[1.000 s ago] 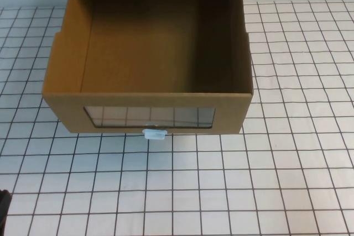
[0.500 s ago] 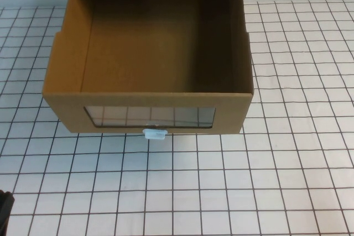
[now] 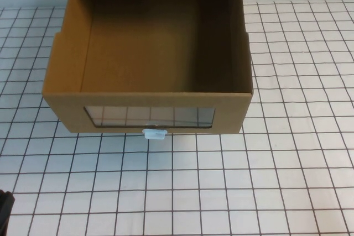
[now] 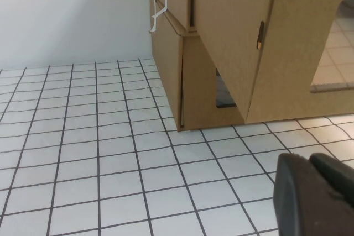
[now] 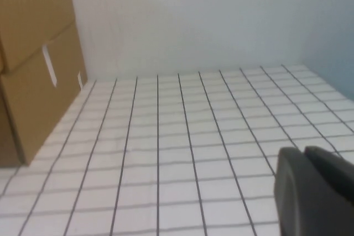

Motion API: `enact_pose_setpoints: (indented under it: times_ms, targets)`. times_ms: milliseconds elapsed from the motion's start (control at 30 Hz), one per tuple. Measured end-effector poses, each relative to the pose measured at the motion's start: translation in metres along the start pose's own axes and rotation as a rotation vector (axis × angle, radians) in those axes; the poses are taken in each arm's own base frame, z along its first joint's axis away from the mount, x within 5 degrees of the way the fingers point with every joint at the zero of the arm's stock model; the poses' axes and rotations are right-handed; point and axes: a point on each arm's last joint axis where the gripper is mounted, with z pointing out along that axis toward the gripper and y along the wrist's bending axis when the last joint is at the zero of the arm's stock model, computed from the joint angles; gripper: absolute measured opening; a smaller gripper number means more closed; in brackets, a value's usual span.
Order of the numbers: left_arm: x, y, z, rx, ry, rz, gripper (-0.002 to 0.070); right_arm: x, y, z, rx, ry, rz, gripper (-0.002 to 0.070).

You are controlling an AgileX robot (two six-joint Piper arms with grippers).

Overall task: Open the shoe box
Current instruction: 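Pull the top drawer of the cardboard box fully open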

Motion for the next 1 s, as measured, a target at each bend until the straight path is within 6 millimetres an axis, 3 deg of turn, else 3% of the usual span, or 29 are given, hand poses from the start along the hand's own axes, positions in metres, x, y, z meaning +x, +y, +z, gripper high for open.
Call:
enact_pose_setpoints:
  times_ms: [300, 1000]
  targets:
    - [0.0, 0.0, 0.0, 0.0, 0.0, 0.0, -0.0002, 0.023, 0.004, -0.003, -0.052, 0.252, -0.075, -0.0013]
    - [0.0, 0.0, 0.0, 0.0, 0.0, 0.0, -0.0002, 0.024, 0.004, -0.003, -0.059, 0.266, -0.069, -0.0013]
